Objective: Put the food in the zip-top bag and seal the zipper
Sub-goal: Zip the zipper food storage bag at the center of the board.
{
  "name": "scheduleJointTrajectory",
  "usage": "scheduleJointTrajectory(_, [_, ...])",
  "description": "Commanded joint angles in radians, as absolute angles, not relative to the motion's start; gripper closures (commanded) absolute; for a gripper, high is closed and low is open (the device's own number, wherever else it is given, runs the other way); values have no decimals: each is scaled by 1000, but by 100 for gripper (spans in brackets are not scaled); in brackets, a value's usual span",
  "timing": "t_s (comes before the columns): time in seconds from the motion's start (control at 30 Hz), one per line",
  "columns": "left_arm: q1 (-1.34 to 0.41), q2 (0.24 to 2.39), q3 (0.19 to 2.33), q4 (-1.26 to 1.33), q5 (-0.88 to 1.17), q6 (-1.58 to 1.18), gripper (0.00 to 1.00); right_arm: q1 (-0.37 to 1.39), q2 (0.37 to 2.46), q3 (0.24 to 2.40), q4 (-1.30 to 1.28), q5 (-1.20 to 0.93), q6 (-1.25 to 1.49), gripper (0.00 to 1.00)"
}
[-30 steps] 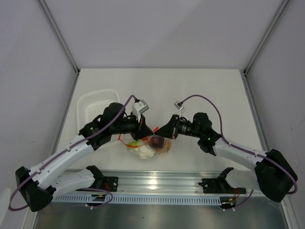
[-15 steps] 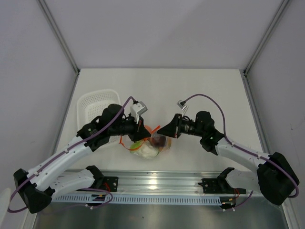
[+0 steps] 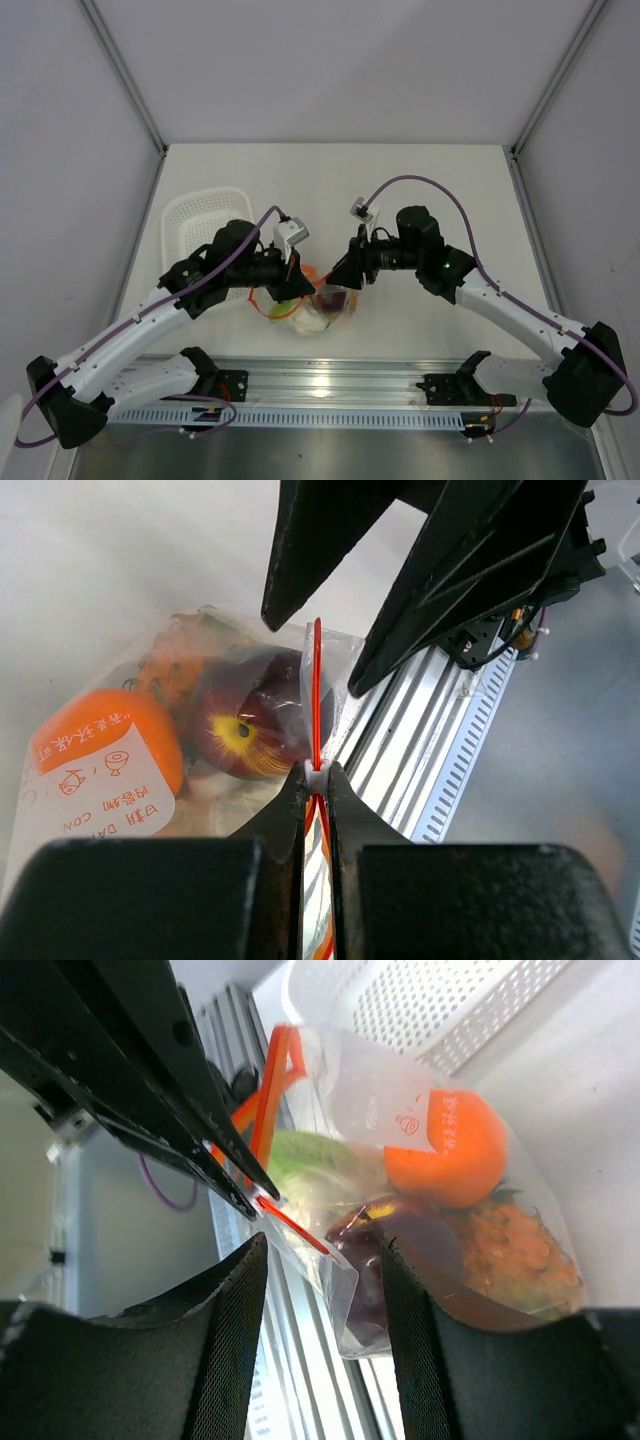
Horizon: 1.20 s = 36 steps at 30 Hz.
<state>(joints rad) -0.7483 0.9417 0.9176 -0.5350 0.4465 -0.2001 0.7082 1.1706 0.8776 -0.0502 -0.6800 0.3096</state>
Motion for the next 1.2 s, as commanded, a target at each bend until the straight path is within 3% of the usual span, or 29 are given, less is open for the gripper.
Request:
scheduleJointTrajectory(0.0, [-744,936,965,-523,485,-184,99,730,1221,965,-224,-706,118,48])
scheduleJointTrajectory(0.33, [-744,942,962,-525,508,-181,99,781,1302,1014,-221,-784,81,62])
scheduleJointTrajectory(0.7, [-744,943,950,-520,514,-175,99,793,1301,1017,-155,-815,92,65])
scheduleJointTrajectory(1.0, [-744,951,953,-518,522,-173,99,802,1342,1057,-181,-857,74,80])
scheduleJointTrajectory(1.1, [-744,953,954,-522,523,-173,99,804,1348,1063,-170,-871,80,89])
scheduleJointTrajectory(1.13, [-744,951,951,-522,522,-175,99,802,1347,1063,-164,-876,87,100])
scheduleJointTrajectory(1.17, [-744,948,950,-523,517,-175,100,802,1347,1062,-160,-873,95,100])
